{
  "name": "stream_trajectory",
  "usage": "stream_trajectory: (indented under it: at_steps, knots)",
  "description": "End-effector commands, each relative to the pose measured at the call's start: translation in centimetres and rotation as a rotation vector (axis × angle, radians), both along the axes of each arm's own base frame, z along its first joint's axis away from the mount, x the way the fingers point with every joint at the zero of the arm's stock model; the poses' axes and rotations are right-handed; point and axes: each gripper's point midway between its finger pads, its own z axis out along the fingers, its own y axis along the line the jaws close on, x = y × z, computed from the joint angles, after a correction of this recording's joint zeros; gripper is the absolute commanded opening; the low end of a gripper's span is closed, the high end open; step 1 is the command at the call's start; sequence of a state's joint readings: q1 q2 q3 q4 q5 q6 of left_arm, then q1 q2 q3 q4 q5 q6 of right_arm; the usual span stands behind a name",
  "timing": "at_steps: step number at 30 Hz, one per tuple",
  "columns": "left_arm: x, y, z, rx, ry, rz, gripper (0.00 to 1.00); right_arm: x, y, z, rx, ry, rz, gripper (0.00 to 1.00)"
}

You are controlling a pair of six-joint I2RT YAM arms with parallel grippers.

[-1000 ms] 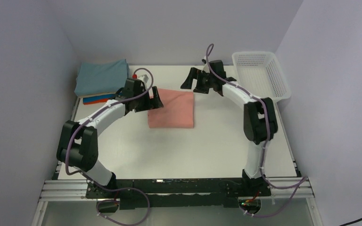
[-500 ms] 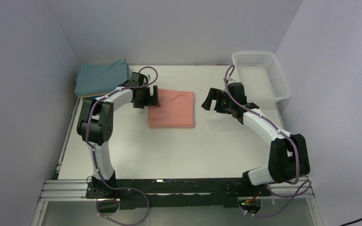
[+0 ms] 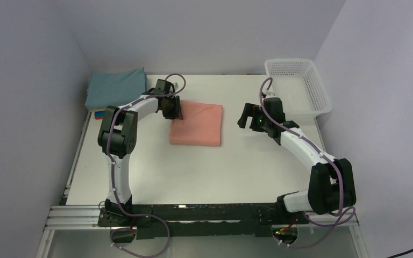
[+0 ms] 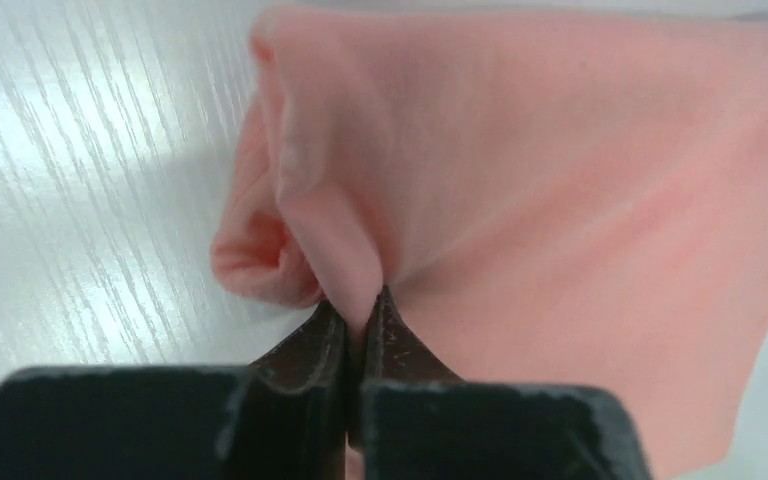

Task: Fold and stack the t-shirts
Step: Put the neatly folded tshirt into the corner of the board with the left arm

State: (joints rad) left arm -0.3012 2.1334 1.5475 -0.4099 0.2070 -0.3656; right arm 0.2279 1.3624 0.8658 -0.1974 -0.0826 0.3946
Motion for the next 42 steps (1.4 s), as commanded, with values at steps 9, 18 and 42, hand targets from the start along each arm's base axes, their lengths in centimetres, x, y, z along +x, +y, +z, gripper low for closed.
stream_trajectory:
  at_steps: [9, 18, 42]
  knots:
    - [3.9, 5.3, 8.6, 0.406, -0.247, 0.088, 0.00, 0.6, -3.9, 0.4, -0.083, -0.053, -0.125, 1.00]
    - [5.6, 9.8, 15.7, 0.690, -0.411, 0.057, 0.00, 0.8, -4.8, -0.3, -0.110, -0.030, -0.152, 1.00]
    - [7.1, 16.5, 28.8, 0.707, -0.617, 0.179, 0.00, 1.2, -4.7, -1.2, -0.067, -0.004, -0.145, 1.00]
